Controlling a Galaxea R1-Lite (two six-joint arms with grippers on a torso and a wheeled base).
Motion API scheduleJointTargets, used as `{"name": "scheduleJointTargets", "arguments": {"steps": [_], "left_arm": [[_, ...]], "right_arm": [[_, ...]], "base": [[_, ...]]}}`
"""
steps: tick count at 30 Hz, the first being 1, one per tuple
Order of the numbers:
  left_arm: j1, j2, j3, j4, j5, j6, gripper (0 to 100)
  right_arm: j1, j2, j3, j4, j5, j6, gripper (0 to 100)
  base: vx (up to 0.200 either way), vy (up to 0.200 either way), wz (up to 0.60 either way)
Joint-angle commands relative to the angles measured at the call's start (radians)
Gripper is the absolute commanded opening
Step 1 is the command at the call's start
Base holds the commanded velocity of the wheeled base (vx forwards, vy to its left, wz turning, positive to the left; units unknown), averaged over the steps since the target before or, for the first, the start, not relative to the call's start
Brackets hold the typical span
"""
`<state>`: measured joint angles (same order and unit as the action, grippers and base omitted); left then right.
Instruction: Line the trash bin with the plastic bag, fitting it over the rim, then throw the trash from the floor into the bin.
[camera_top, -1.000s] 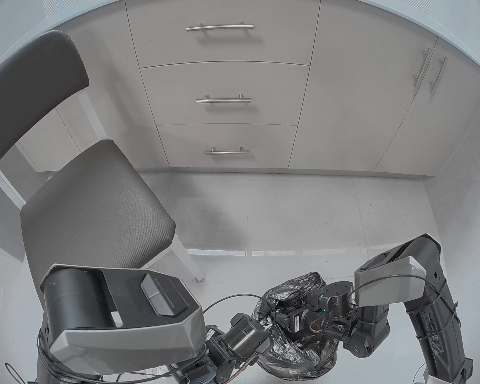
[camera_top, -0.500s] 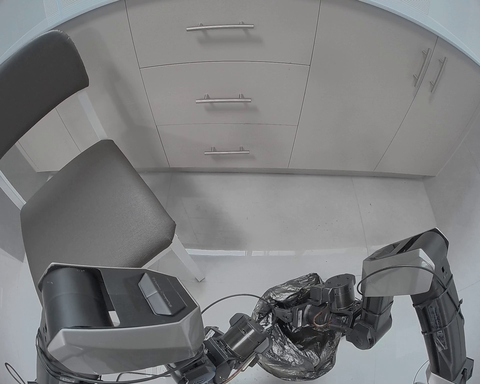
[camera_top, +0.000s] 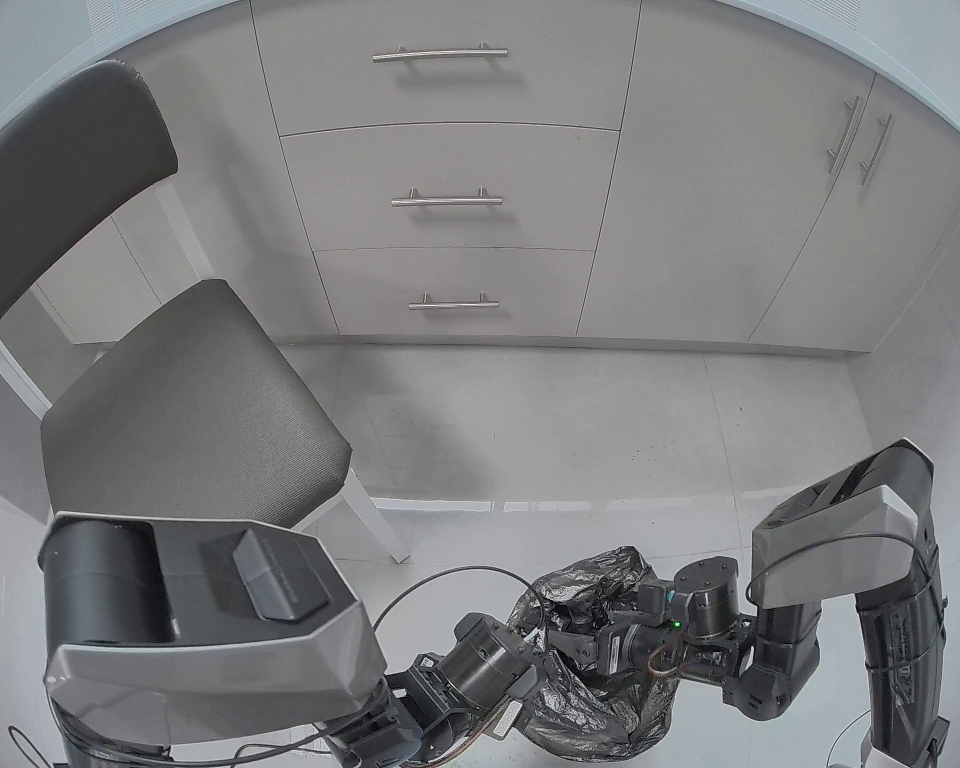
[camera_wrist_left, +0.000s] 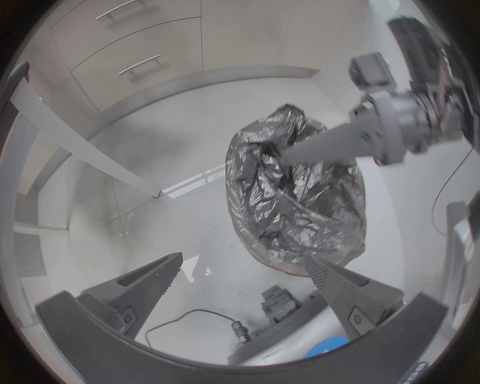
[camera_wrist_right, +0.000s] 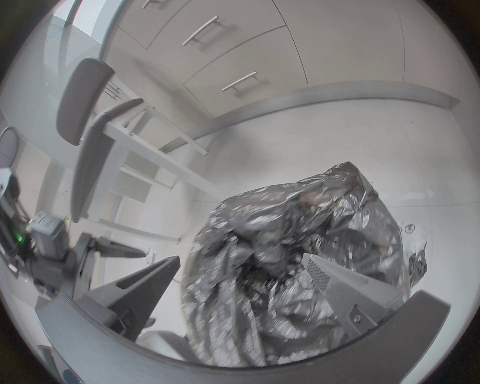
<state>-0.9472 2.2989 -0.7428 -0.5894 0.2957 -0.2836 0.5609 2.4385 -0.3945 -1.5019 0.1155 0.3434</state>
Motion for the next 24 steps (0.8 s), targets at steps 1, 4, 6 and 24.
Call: {"name": "scheduleJointTargets", "arguments": {"steps": [1,4,6,24], "left_arm": [[-0.004,-0.15,0.019,0.014,-0.069,-0.078,100],[-0.001,-0.211,0.022,0.013,-0.07,-0.101,100],[0.001,-0.234,0.022,0.013,-0.07,-0.108,100],[0.358,-1.102,0.022,0.339,0.063,0.077,100]], "right_arm": [[0.094,-0.185,0.212,-0.069,-0.002,0.049,100],[0.083,-0.237,0.272,-0.069,-0.008,0.049,100],[0.077,-0.257,0.286,-0.069,-0.01,0.051,100],[-0.384,-0.457,0.166,0.003,-0.019,-0.06,100]], "base": [[0.0,0.0,0.0],[0.0,0.0,0.0],[0.0,0.0,0.0],[0.0,0.0,0.0]]}}
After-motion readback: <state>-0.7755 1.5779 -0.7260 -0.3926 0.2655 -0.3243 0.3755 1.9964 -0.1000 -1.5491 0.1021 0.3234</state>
